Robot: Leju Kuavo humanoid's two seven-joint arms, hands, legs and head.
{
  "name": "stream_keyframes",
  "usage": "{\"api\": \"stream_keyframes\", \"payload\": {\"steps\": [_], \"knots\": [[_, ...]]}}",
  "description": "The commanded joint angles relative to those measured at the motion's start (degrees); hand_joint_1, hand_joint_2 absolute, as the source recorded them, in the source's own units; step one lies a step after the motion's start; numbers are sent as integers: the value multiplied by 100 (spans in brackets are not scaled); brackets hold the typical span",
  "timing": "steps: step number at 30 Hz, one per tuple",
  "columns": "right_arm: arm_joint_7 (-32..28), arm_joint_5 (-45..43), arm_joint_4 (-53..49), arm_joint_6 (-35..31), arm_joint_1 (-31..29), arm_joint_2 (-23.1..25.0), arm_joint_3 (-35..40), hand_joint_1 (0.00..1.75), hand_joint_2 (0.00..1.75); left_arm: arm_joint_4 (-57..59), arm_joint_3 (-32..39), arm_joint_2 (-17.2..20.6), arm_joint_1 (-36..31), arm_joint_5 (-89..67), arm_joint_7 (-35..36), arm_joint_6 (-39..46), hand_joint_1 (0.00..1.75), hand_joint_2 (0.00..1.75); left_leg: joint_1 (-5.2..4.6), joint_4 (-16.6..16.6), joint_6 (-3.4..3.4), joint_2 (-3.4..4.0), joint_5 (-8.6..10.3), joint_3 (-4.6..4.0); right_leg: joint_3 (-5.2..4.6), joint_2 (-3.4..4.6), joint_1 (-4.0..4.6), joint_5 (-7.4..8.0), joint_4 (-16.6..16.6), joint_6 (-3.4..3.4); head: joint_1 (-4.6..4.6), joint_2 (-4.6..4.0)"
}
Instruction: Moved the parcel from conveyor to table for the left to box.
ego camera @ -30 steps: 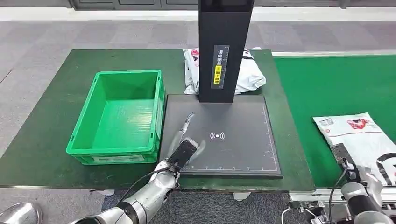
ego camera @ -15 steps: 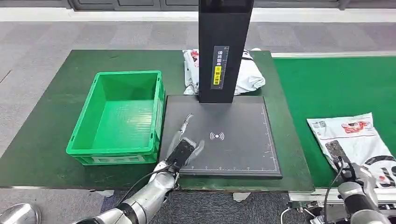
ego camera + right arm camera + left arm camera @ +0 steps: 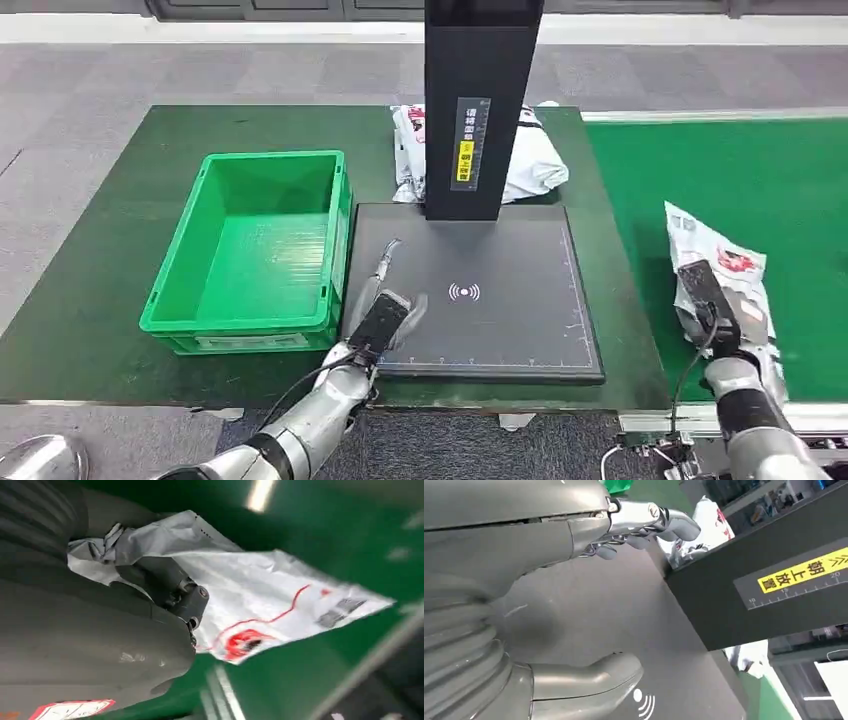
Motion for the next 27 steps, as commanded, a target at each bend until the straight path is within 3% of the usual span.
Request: {"api": "stream_keyframes", "payload": {"steps": [1, 3, 7, 9, 13, 17, 20, 25, 26, 27], "knots": [[180, -257, -1830, 34, 569, 779, 659, 175, 175, 56, 222, 234, -125, -47, 26, 30, 0, 175, 2, -8, -6, 53, -9, 17, 5, 18, 7, 1, -6, -12, 2, 0], [-121, -609, -2237, 221, 815, 736, 1133, 175, 175, -132, 236, 258, -73, -35, 26, 66, 0, 175, 1, -4, -4, 35, -6, 10, 0, 8, 4, -2, -1, -11, 0, 0], [-67, -847, -3300, 278, 1352, 955, 2520, 175, 175, -744, 456, 356, 63, 148, 26, 53, 0, 175, 3, -11, -6, 54, -13, 22, 12, 10, 10, -4, -11, -15, 2, 0], [-11, -746, -3297, 227, 1254, 1211, 3340, 175, 175, -1063, 532, 416, 134, 167, 26, 20, 0, 175, 3, -20, -10, 89, -20, 39, 20, 31, 12, -3, -16, -22, 2, 2], [133, -609, -2865, 287, 820, 1557, 4387, 175, 175, -1213, 379, 453, 125, -38, 26, 334, 0, 175, 3, -5, -11, 67, -11, 4, -17, 42, 5, 2, 3, -15, 0, 0], [158, -607, -2522, 419, 600, 1667, 4681, 175, 175, -1167, 312, 463, 77, -64, 26, 424, 0, 175, 9, -7, -15, 93, -13, 16, -14, 48, 12, 1, 9, -23, 0, 0], [180, -700, -2062, 510, 333, 1780, 4837, 175, 175, -1105, 200, 417, -74, 2, 26, 117, 0, 175, 7, -9, -17, 67, -4, 12, -14, 28, 9, -4, 10, -21, 0, 2], [159, -789, -1951, 437, 382, 1769, 4863, 175, 175, -780, 184, 326, -262, 25, 26, 111, 0, 175, 10, -7, -15, 43, -1, 10, -3, 4, 12, -6, 5, -19, 0, 0], [231, -785, -1876, 246, 316, 1794, 4822, 24, 175, -697, 188, 311, -306, 45, 26, 126, 0, 175, 8, -4, -16, 28, 1, 3, -9, 4, 8, -8, 10, -17, 0, 0], [238, -851, -1806, 218, 266, 1821, 4795, 0, 175, -664, 175, 307, -319, 41, 26, 152, 0, 175, 6, -9, -17, 44, 0, 14, -2, 2, 8, -7, 4, -20, 0, 2]]}}
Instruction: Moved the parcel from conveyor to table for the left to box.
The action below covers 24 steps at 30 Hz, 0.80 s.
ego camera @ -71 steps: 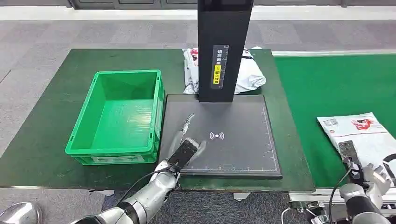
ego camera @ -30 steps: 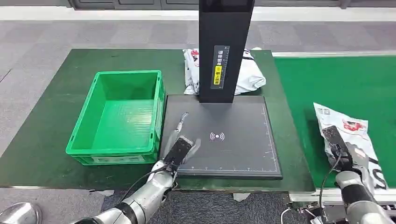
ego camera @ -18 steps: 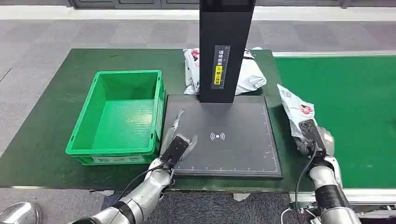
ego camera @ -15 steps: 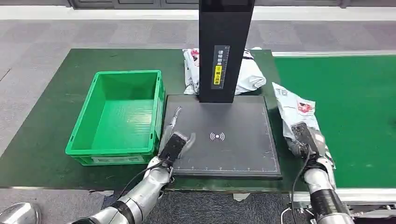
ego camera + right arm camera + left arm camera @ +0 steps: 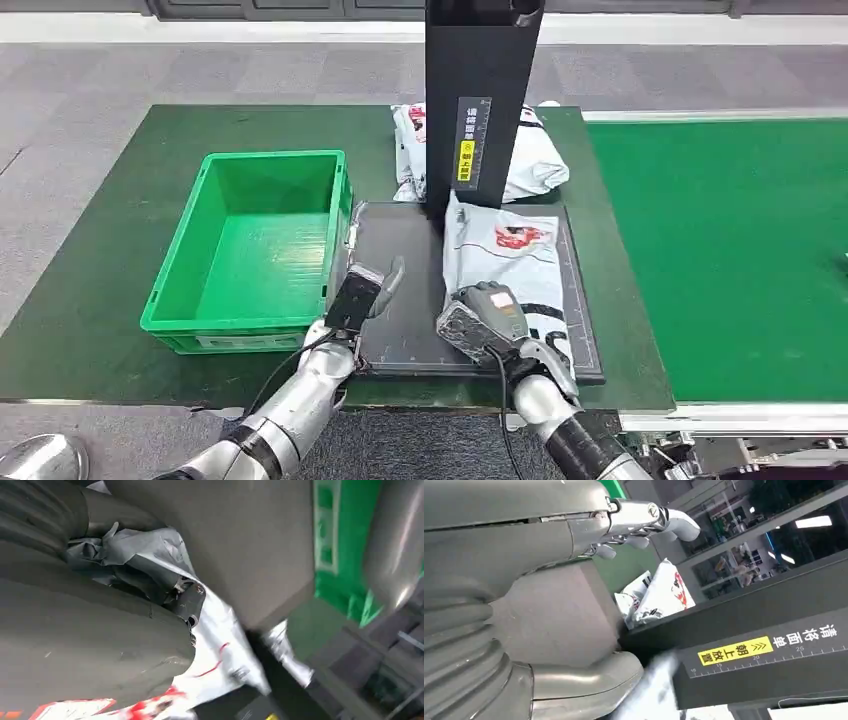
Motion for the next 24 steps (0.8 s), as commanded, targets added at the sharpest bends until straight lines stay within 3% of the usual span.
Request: {"api": "stream_keyframes", "payload": {"steps": [1, 2, 3, 13, 19, 24], "knots": [[98, -166, 867, -281, -492, 167, 610, 0, 175, 563, -72, 62, -426, 50, 26, -12, 0, 175, 2, -3, -1, 30, -6, 14, 13, -5, 8, 0, -7, -6, 0, 0], [98, -166, 867, -281, -492, 167, 610, 0, 175, 563, -72, 62, -426, 50, 26, -12, 0, 175, -1, -5, -2, 37, -7, 19, 14, -6, 6, -2, -6, -8, 0, 2], [95, -335, 1027, -251, -611, 196, 524, 0, 0, 590, -99, 67, -423, 54, 26, 7, 0, 175, -1, -2, -1, 31, -6, 14, 12, -5, 6, -1, -6, -6, 0, 2], [-187, -843, 901, -496, -477, 176, 118, 0, 0, 718, -155, 75, -450, 39, 26, 30, 0, 175, -4, -4, -1, 26, -4, 15, 12, -11, 3, -2, -6, -6, 0, 2], [-449, -1526, 304, -135, -231, -5, -188, 0, 0, 774, -285, 171, -479, -67, 26, 170, 0, 175, -1, -3, 0, 25, -5, 16, 14, -18, 7, -3, -8, -6, 0, 2], [-449, -1526, 304, -135, -231, -5, -188, 0, 0, 774, -285, 171, -479, -67, 26, 170, 0, 175, -4, -6, 0, 23, -4, 17, 13, -16, 3, -3, -8, -6, 0, 2]]}}
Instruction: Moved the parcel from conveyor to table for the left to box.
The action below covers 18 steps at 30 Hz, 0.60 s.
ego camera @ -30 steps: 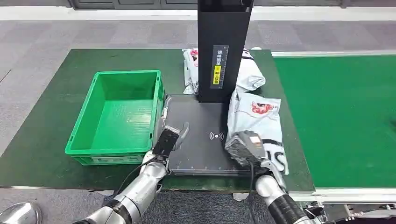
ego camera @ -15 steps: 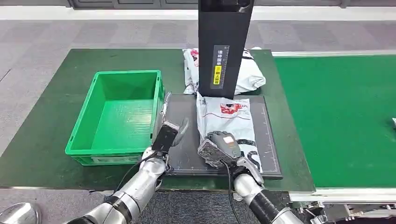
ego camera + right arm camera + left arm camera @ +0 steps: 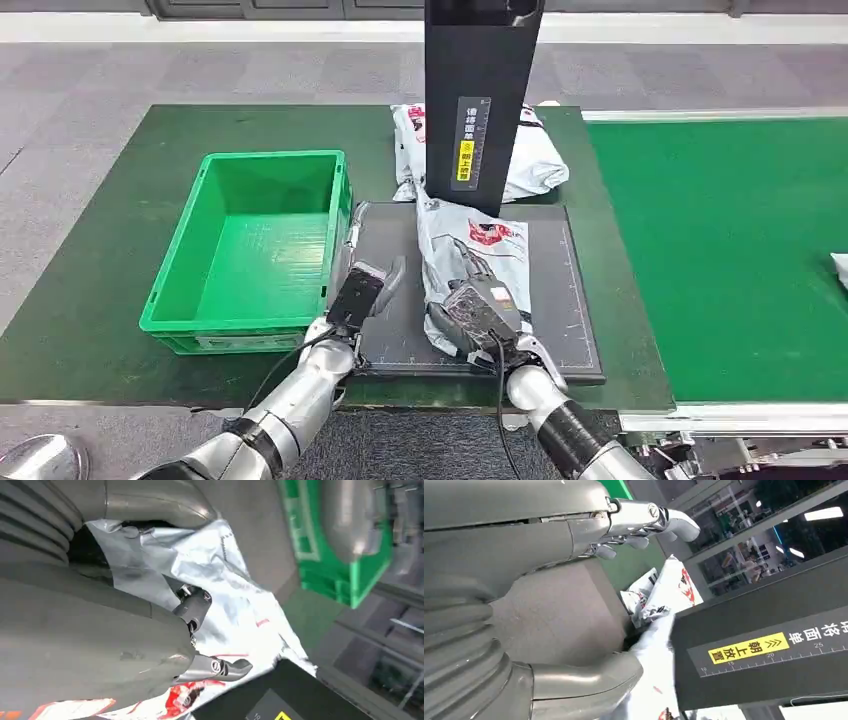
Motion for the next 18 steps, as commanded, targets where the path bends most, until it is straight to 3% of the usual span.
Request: {"api": "stream_keyframes", "payload": {"steps": [1, 10, 14, 18], "knots": [[-32, -148, -135, 108, 5, -134, -286, 0, 0, 385, -276, 171, -284, -27, 26, 38, 0, 175, 1, -8, -1, 26, -5, 22, 23, -21, 9, -4, -10, -7, 0, 2], [-167, -1882, -96, 1653, 6, -101, -993, 0, 0, 393, -522, 128, -333, -140, 26, -4, 0, 175, 0, -6, -1, 30, -5, 19, 17, -19, 7, -3, -7, -8, 0, 0], [-167, -1882, -96, 1653, 6, -101, -993, 0, 0, 393, -522, 128, -333, -140, 26, -4, 0, 175, 1, -3, 0, 19, -2, 12, 14, -23, 8, -2, -6, -6, 0, 0], [110, -2764, 325, 2520, -226, -138, -1422, 0, 0, 408, -638, 145, -339, -180, 26, -65, 0, 175, -1, -2, 0, 18, -2, 10, 12, -21, 5, -2, -4, -5, 0, 0]]}}
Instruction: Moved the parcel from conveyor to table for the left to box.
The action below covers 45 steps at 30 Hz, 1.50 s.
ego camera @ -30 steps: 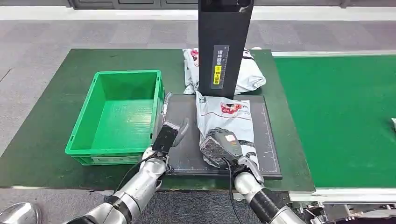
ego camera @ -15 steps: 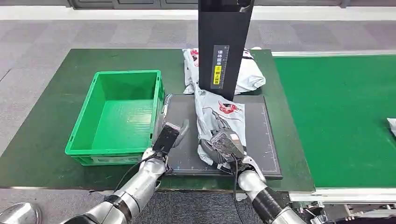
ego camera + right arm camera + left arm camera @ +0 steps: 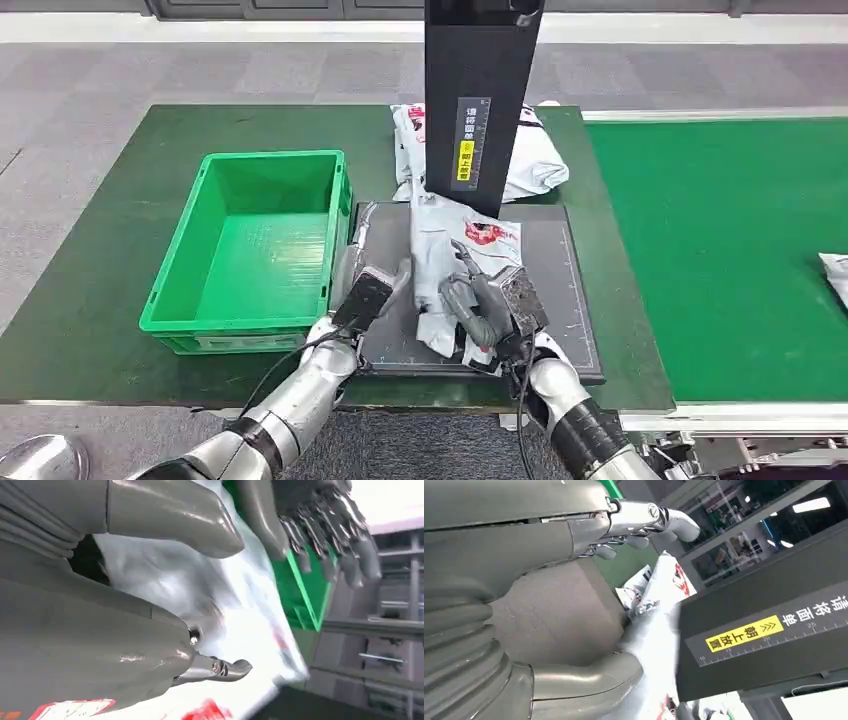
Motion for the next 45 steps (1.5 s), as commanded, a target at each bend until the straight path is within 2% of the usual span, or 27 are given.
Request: {"api": "stream_keyframes", "payload": {"steps": [1, 3, 5, 8, 10, 12, 13, 15, 16, 17, 19, 20, 27, 29, 31, 32, 36, 37, 38, 43, 45], "knots": [[353, -1180, 857, 1175, -474, -82, -1011, 0, 0, 335, -451, 130, -284, -43, 28, -122, 0, 175, -2, -3, 0, 12, 0, 7, 7, -15, 2, -1, -2, -4, 0, 0], [511, -1680, 1236, 1690, -596, -88, -1241, 0, 0, 265, -474, 134, -242, -11, 28, -206, 0, 175, 0, -4, 1, 23, -3, 17, 19, -20, 7, -1, -8, -5, 0, 0], [363, -1817, 1418, 1788, -684, -125, -1378, 0, 0, 258, -556, 126, -240, -58, 28, -190, 0, 175, -2, -7, 0, 21, -1, 17, 19, -20, 5, 0, -9, -5, 0, -2], [639, -2316, 1695, 2177, -840, -193, -1657, 0, 0, 329, -645, 78, -268, -93, 28, -210, 0, 175, -4, -7, 1, 15, 0, 15, 19, -23, 3, -1, -8, -4, 0, 0], [563, -2323, 1771, 2170, -897, -242, -1705, 0, 0, 392, -671, 46, -291, -106, 28, -215, 0, 175, -3, -2, 2, 16, -3, 12, 14, -15, 2, 0, -6, -3, 0, 0], [-177, -1660, 1791, 1162, -1028, -301, -1720, 0, 0, 943, -811, -49, -469, -301, 28, -96, 0, 175, -4, 1, 1, 11, -2, 7, 11, -18, 2, 0, -4, -1, 0, -2], [-335, -1112, 1518, 416, -999, -333, -1727, 0, 0, 1303, -907, -107, -595, -480, 82, -51, 0, 175, -6, -2, 1, 16, -3, 15, 16, -21, 1, -2, -4, -2, 0, 0], [-335, -454, 1160, -382, -923, -313, -2031, 0, 0, 1535, -1185, -132, -674, -929, 522, -34, 0, 175, -5, -2, 1, 20, -4, 16, 21, -27, 4, -2, -7, -4, 0, -2], [-335, -298, 1130, -632, -931, -309, -2231, 0, 175, 1636, -1427, -133, -708, -1245, 897, -150, 0, 175, -6, 3, 1, 7, -2, 4, 9, -24, 1, -2, -1, -2, 0, 0], [-335, -47, 1009, -1007, -896, -317, -2380, 0, 175, 1672, -1606, -127, -714, -1518, 1197, -202, 0, 175, -5, 2, 1, 13, -3, 8, 13, -22, 2, -2, -3, -3, 0, 0], [-335, 101, 1072, -1349, -900, -376, -2637, 0, 175, 1686, -1875, -143, -686, -1946, 1554, -128, 0, 175, -6, -5, 1, 17, -3, 21, 27, -35, 4, -3, -12, -5, 0, -2], [-335, 107, 1078, -1322, -899, -396, -2664, 0, 175, 1671, -1866, -143, -674, -1965, 1566, -127, 0, 175, -9, 0, 1, 2, -1, 5, 10, -24, -3, -2, -2, -1, 0, -2], [-335, 120, 1063, -1333, -889, -369, -2660, 0, 175, 1666, -1860, -136, -684, -1966, 1568, -141, 0, 175, -8, 0, 0, 23, -4, 8, 6, -9, -2, 1, -3, -3, 0, 0], [-335, 307, 812, -1689, -820, -304, -2863, 0, 175, 1690, -2102, -118, -699, -2398, 1854, -41, 0, 175, -8, 0, 0, 23, -4, 9, 6, -12, -1, 0, -2, -4, 0, 0], [-335, 196, 1025, -1824, -950, -326, -3073, 0, 175, 1757, -2464, -134, -722, -3029, 2355, 280, 0, 175, -7, 0, 0, 17, -2, 5, 2, -13, -1, 1, -2, -3, 0, -2], [-335, 197, 1044, -1895, -963, -339, -3110, 0, 175, 1787, -2524, -149, -731, -3121, 2473, 205, 0, 175, -7, -1, 0, 26, -4, 11, 7, -17, 1, -1, -2, -5, 0, 0], [-284, 53, 1336, -1737, -1019, -514, -3208, 0, 175, 1920, -3240, -173, -776, -3928, 3204, -1322, 0, 175, -6, 1, 4, 10, -3, 10, 15, -31, 2, -2, -6, -1, 0, -2], [-246, 7, 1440, -1677, -1012, -563, -3231, 0, 175, 1894, -3249, -158, -771, -3962, 3191, -1679, 47, 175, -8, -3, 4, 17, -4, 16, 20, -29, 1, -2, -9, -2, 0, -2], [-228, -24, 1544, -1606, -1024, -594, -3242, 0, 175, 1906, -3391, -141, -812, -4126, 3287, -2050, 175, 175, -8, -2, 5, 9, -3, 12, 16, -18, -2, 0, -8, 1, 0, 0], [-222, 132, 2278, -1393, -1237, -712, -2894, 0, 175, 1800, -2880, 44, -774, -4066, 3079, -2070, 175, 175, -9, -12, 9, 19, -6, 35, 43, -15, -2, 4, -19, -1, 0, 0], [-229, 109, 2356, -1346, -1233, -699, -2780, 0, 175, 1740, -2573, 110, -717, -3976, 2953, -1594, 175, 175, -12, -11, 10, 20, -9, 45, 53, -3, -5, 0, -17, 6, 0, 0]]}}
